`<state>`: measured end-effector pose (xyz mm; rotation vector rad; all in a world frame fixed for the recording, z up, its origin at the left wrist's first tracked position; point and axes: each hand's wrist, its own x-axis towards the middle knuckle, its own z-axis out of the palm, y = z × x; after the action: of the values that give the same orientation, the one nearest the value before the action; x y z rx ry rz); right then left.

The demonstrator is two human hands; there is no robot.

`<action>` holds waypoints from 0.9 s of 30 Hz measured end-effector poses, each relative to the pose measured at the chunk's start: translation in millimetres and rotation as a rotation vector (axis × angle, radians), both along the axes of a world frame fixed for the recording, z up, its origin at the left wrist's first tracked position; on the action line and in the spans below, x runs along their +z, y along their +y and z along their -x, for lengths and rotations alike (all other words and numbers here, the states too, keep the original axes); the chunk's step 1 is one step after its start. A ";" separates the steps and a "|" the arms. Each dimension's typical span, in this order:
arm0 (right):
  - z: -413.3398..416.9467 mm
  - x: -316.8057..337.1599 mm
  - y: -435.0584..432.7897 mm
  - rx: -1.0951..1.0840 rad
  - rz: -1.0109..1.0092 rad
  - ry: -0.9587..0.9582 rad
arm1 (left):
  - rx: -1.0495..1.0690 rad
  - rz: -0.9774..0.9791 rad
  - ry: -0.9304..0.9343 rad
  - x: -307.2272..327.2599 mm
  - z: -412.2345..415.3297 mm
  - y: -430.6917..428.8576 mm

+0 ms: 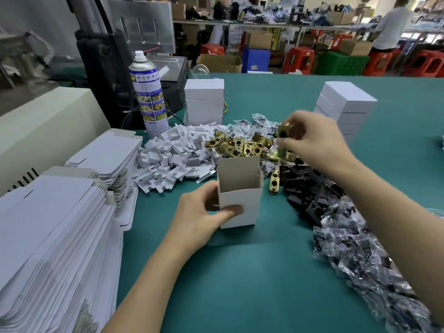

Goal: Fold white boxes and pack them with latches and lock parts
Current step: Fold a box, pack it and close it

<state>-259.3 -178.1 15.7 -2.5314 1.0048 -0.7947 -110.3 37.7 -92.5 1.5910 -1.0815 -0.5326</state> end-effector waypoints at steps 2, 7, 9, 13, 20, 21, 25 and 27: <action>12.5 17.8 14.6 0.180 -0.262 -0.302 | 0.002 0.002 0.009 0.0 0.9 -0.7; 23.2 30.7 58.3 0.585 -0.566 -0.574 | -0.001 0.009 0.037 -1.2 1.5 -1.5; 20.1 26.5 65.7 0.564 -0.519 -0.481 | -0.004 0.016 0.045 -1.0 1.7 -1.2; 14.1 11.0 66.8 0.407 -0.274 -0.254 | -0.004 0.016 0.036 -0.8 0.8 -1.3; 5.3 1.6 76.9 0.425 -0.093 -0.124 | -0.025 0.017 0.007 -2.1 -1.4 -1.5; 4.3 1.8 78.0 0.431 -0.071 -0.113 | -0.031 0.017 0.000 -2.3 -1.7 -1.4; 4.3 3.1 74.0 0.403 0.010 0.004 | -0.045 0.019 0.009 -1.6 -3.0 -0.8; 6.4 2.7 70.0 0.394 0.034 0.084 | -0.058 0.017 0.008 -1.4 -3.9 -1.0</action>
<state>-265.6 -108.0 18.4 -2.6845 0.4874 -0.5969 -106.3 36.7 -93.9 1.5447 -1.1263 -0.5666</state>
